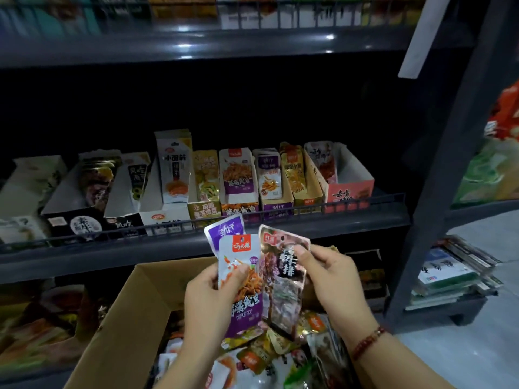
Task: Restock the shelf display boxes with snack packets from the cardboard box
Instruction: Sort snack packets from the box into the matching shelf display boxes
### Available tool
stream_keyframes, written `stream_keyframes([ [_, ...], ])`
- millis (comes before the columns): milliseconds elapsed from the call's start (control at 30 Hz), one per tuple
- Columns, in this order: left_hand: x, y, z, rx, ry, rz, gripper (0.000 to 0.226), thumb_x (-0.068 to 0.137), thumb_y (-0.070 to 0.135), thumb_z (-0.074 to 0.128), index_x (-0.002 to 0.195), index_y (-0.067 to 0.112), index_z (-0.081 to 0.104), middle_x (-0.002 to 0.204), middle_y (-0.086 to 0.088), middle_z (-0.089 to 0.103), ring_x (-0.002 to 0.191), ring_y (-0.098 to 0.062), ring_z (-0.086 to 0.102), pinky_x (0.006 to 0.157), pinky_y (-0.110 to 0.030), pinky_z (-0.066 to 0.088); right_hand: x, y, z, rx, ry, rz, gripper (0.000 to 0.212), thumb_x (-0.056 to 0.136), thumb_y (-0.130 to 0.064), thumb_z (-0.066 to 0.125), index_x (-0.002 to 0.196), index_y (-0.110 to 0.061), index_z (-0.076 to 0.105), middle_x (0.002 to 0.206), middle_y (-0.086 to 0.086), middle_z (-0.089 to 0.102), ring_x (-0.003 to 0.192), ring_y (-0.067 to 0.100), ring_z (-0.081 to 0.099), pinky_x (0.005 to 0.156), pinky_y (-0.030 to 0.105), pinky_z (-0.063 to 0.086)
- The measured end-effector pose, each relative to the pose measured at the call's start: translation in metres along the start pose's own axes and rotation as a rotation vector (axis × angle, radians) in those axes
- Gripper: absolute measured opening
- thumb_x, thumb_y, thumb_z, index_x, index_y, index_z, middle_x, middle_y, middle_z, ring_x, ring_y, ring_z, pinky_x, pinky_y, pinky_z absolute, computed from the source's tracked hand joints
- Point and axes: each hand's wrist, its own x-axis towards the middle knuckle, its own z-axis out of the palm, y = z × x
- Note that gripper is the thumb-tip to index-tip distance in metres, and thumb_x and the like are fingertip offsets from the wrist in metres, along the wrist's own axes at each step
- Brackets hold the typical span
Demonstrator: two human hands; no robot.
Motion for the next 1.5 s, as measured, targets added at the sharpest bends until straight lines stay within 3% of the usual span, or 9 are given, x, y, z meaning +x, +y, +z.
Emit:
stream_keyframes([
  [100,0.005,0.009,-0.010,-0.079,-0.007,0.005,0.004,0.083,0.025,0.072,0.085,0.022,0.073,0.075,0.005,0.075,0.069,-0.016,0.073,0.063,-0.034,0.059,0.005,-0.027,0.035,0.014,-0.133,-0.030,0.017,0.092,-0.030,0.059,0.090,-0.027,0.076,0.079,-0.001,0.075,0.072,0.013,0.070,0.072,0.028,0.057],
  [200,0.016,0.015,-0.026,-0.152,-0.008,0.010,0.006,0.080,0.016,0.075,0.084,0.022,0.074,0.076,0.002,0.076,0.072,-0.018,0.073,0.068,-0.035,0.058,0.012,-0.041,0.068,0.100,-0.234,-0.015,0.017,0.092,-0.032,0.059,0.096,-0.028,0.076,0.091,-0.007,0.075,0.088,0.006,0.070,0.084,0.034,0.057],
  [433,0.048,0.021,-0.073,-0.382,0.033,-0.065,0.009,0.076,0.004,0.074,0.084,0.007,0.077,0.083,-0.019,0.074,0.073,-0.029,0.070,0.074,-0.039,0.057,0.035,-0.053,0.113,-0.184,-0.501,-0.216,0.038,0.092,-0.006,0.057,0.126,-0.023,0.061,0.130,-0.024,0.048,0.125,-0.008,0.042,0.097,-0.002,0.030],
  [633,0.069,0.029,-0.110,-0.414,0.130,-0.070,0.004,0.081,0.001,0.071,0.084,0.004,0.073,0.085,-0.022,0.073,0.075,-0.034,0.064,0.079,-0.051,0.054,0.060,-0.070,0.141,-0.332,-0.424,-0.184,0.070,0.082,-0.029,0.072,0.142,-0.036,0.036,0.120,-0.016,0.049,0.095,-0.002,0.053,0.070,0.008,0.044],
  [767,0.075,0.030,-0.120,-0.438,0.155,-0.062,0.004,0.082,0.001,0.070,0.086,0.003,0.071,0.073,-0.012,0.074,0.057,-0.023,0.068,0.055,-0.031,0.057,0.085,-0.077,0.159,-0.259,-0.480,-0.091,0.035,0.084,-0.027,0.071,0.116,-0.021,0.059,0.107,-0.005,0.067,0.097,0.011,0.065,0.084,0.031,0.056],
  [867,0.081,0.031,-0.129,-0.476,0.189,-0.060,0.002,0.084,0.003,0.070,0.086,0.004,0.070,0.072,-0.011,0.074,0.055,-0.019,0.069,0.049,-0.026,0.056,0.101,-0.086,0.170,-0.257,-0.504,-0.055,0.009,0.087,-0.022,0.068,0.089,-0.014,0.064,0.088,0.000,0.071,0.079,0.010,0.067,0.064,0.022,0.053],
  [967,0.088,0.030,-0.140,-0.477,0.241,-0.055,0.001,0.085,0.005,0.069,0.085,0.004,0.070,0.068,-0.007,0.074,0.053,-0.016,0.069,0.046,-0.023,0.054,0.114,-0.091,0.185,-0.335,-0.492,-0.080,0.015,0.087,-0.026,0.067,0.080,-0.014,0.061,0.087,0.002,0.071,0.078,0.014,0.066,0.063,0.025,0.051],
  [1333,0.116,0.001,-0.193,-0.345,0.537,-0.023,0.007,0.086,0.015,0.072,0.081,0.010,0.070,0.073,-0.005,0.073,0.068,-0.025,0.071,0.069,-0.042,0.057,0.170,-0.115,0.275,-0.218,-0.287,-0.107,0.024,0.094,-0.034,0.057,0.094,-0.010,0.058,0.080,0.010,0.063,0.063,0.018,0.054,0.061,0.036,0.050],
  [1500,0.122,-0.010,-0.213,-0.355,0.567,-0.042,0.009,0.085,0.015,0.073,0.077,0.013,0.071,0.071,-0.004,0.074,0.067,-0.026,0.072,0.071,-0.047,0.059,0.197,-0.128,0.338,-0.053,-0.213,-0.115,0.020,0.096,-0.025,0.055,0.106,-0.008,0.057,0.058,0.002,0.056,0.047,0.012,0.050,0.043,0.021,0.036],
])
